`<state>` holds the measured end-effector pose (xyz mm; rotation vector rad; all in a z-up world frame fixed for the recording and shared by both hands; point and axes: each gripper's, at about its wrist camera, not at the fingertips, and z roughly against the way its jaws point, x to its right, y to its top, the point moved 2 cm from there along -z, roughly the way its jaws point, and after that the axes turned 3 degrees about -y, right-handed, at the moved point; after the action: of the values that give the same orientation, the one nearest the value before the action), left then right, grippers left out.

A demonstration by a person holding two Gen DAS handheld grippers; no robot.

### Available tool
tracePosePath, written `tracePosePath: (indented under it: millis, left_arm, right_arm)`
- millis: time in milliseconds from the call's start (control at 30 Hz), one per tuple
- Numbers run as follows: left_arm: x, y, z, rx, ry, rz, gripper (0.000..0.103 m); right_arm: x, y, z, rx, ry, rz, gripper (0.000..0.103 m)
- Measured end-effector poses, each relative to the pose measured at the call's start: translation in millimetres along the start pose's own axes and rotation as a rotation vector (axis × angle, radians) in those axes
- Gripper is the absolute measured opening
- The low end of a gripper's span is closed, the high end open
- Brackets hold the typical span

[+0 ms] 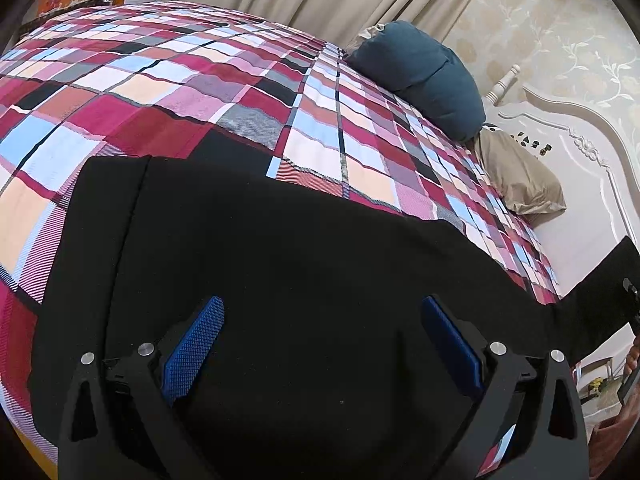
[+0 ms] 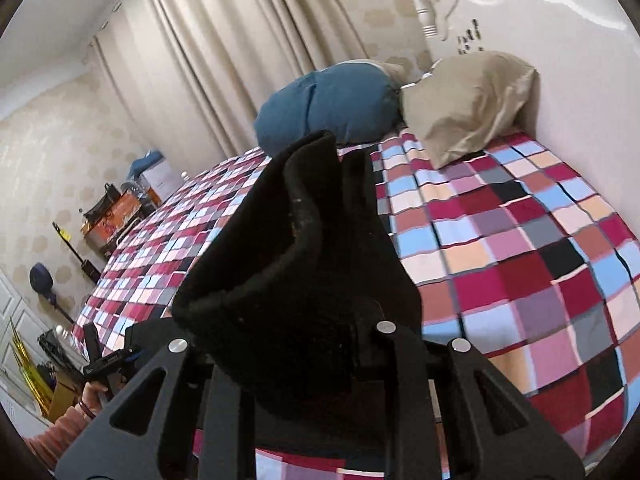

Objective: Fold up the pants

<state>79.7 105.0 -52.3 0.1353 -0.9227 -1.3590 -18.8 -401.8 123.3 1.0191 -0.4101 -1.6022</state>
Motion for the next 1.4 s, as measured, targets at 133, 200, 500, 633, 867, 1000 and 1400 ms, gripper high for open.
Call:
tracePosePath:
  millis: [133,200,500,633,867,1000,1400]
  left_arm:
    - [1.1,-0.6,0.1,-0.005,0.000,-0.005,0.098]
    - [3.3,-1.3,-0.2,-0.009,0.005,-0.018,0.098]
    - [7.1,-6.2,-1.5,-0.012,0.013,-0.096,0.098]
    - [4.7,-5.9,-0.2,-0.005,-0.004,-0.078,0.098]
    - [1.4,-4.8,2.4,0.005,-0.030,-0.057,0.098]
    - [0.5,-5.0,3.5,0.011,-0.041,-0.053,0.098]
    - [-0.5,-5.6,4.4,0.019,-0.048,-0.064,0.098]
  right_arm:
    - [-26.3,-7.8,-16.9,-0.028,0.015,0.030,0.020]
    - [-36.6,-12.4,-27.2,-0.045,0.024,0.038,0.020]
    - [-83.0,-45.7,-77.1,-0.133,0.001,0.097,0.020]
    - [-99.1,-63.1,-96.0,-0.167,-0.020,0.119,0.020]
    - [-118.3,-90.2,-125.7,-0.204,-0.084,0.171,0.020]
    - [-126.3,-102.1,-142.0,-0.227,-0.116,0.209,0.020]
    - [-147.7,-142.4,-167.9,-0.293,-0.170,0.335,0.023]
